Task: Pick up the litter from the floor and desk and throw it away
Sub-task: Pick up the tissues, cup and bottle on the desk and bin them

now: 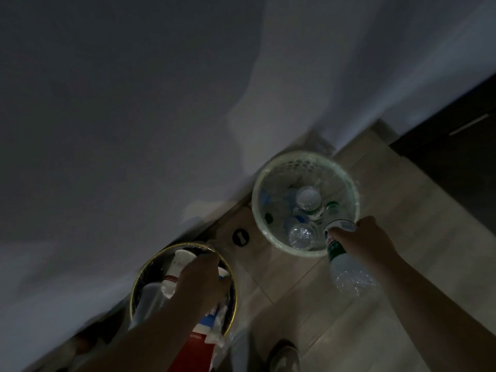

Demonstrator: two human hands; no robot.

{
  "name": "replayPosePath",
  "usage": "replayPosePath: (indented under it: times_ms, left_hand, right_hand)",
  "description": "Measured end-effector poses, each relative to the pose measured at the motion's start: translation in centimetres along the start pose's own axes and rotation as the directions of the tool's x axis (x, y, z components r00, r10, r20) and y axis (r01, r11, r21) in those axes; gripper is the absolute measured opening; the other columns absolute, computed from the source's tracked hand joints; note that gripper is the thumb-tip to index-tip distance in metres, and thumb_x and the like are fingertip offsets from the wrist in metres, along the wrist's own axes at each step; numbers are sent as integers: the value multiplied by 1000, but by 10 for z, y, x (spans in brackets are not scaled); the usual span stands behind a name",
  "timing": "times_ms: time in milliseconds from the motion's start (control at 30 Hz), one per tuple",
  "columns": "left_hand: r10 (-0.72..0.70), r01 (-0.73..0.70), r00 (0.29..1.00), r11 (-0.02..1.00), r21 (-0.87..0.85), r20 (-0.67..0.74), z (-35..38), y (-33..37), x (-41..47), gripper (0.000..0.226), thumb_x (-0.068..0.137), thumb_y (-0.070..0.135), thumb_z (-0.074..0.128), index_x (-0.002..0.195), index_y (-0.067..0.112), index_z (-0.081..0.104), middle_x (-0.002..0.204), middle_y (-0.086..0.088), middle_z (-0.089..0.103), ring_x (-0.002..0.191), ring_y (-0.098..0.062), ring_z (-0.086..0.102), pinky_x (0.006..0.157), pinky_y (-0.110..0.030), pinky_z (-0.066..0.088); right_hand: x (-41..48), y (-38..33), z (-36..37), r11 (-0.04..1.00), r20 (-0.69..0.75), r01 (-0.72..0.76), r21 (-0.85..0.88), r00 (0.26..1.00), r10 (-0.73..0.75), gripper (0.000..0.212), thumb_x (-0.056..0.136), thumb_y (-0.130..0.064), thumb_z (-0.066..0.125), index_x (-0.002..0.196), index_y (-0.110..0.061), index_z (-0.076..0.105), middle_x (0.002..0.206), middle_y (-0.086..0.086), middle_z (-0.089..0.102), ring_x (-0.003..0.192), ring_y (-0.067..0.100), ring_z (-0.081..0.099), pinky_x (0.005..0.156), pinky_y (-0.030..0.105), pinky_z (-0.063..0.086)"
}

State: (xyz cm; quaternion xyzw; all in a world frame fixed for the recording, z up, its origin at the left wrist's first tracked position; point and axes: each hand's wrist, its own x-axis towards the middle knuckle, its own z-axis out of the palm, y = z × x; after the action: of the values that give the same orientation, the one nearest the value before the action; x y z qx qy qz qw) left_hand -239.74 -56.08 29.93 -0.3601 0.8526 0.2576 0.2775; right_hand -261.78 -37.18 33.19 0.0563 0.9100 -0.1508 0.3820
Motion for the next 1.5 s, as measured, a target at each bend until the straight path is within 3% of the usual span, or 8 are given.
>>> replayPosePath:
  times_ms: [133, 267, 433, 667, 833, 933, 1067, 1500]
  left_hand:
    - [59, -59, 998, 998, 1, -24, -7, 7, 13, 33, 90, 36, 58, 114, 14, 54, 107, -2, 65, 97, -17, 62, 82, -27, 49]
    - [80, -80, 997, 997, -6, -21, -8, 15, 20, 30, 89, 33, 57, 109, 12, 57, 101, -5, 65, 86, -17, 61, 71, -28, 48]
    - [69, -69, 998, 998, -6, -12, -6, 19, 18, 31, 88, 33, 57, 112, 12, 57, 101, -4, 63, 86, -17, 59, 68, -24, 41]
    - [69, -69, 997, 998, 0, -34, -4, 27, 19, 32, 90, 32, 58, 114, 12, 56, 111, -4, 60, 98, -20, 59, 75, -24, 41]
    - [133, -131, 991, 990, 48, -23, -6, 22, 25, 27, 91, 30, 56, 108, 9, 59, 83, 9, 48, 88, -14, 56, 66, -20, 38]
    - [118, -116, 992, 992, 47, -36, -8, 24, 25, 29, 91, 31, 57, 110, 9, 59, 92, 3, 55, 90, -16, 58, 67, -20, 41]
    - [75, -75, 997, 997, 3, -15, -16, 29, 22, 29, 91, 28, 56, 111, 7, 58, 108, -4, 62, 98, -19, 60, 78, -26, 47]
    - [226, -222, 973, 972, 74, -52, -140, 76, -69, 31, 94, 36, 48, 117, 17, 54, 111, -1, 56, 100, -15, 55, 78, -21, 39]
  right_hand:
    - [17, 1, 5, 998, 73, -45, 33, 996, 43, 78, 73, -38, 77, 131, -4, 38, 111, 13, 52, 100, 31, 57, 67, 30, 43]
    - [7, 9, 29, 982, 192, -136, 131, 975, 110, 94, 67, -23, 83, 139, -8, 25, 112, 14, 53, 84, 27, 62, 47, 29, 49]
    - [-7, 28, 53, 983, -2, -2, 183, 1000, 2, 76, 73, -20, 76, 129, -7, 28, 112, 21, 59, 91, 38, 65, 76, 48, 58]
    - [16, 28, 35, 983, -122, 183, 14, 976, -180, 41, 90, -25, 62, 123, -7, 46, 110, 24, 65, 92, 39, 67, 83, 45, 55]
    - [42, 10, 15, 970, -283, 227, 82, 939, -196, 30, 91, -12, 56, 119, -2, 59, 112, 26, 65, 93, 42, 66, 87, 50, 53]
    - [53, -5, 9, 988, -297, 152, -9, 944, -148, 28, 93, -16, 56, 118, -3, 62, 117, 21, 65, 107, 35, 62, 88, 34, 47]
    - [46, -14, 18, 997, -190, 30, -70, 981, -43, 36, 96, -21, 55, 125, -1, 54, 125, 21, 59, 116, 34, 57, 89, 34, 47]
    - [-99, -26, -90, 861, -148, 357, -363, 890, -432, 33, 85, -25, 66, 116, -14, 60, 110, 7, 65, 101, 22, 61, 80, 26, 45]
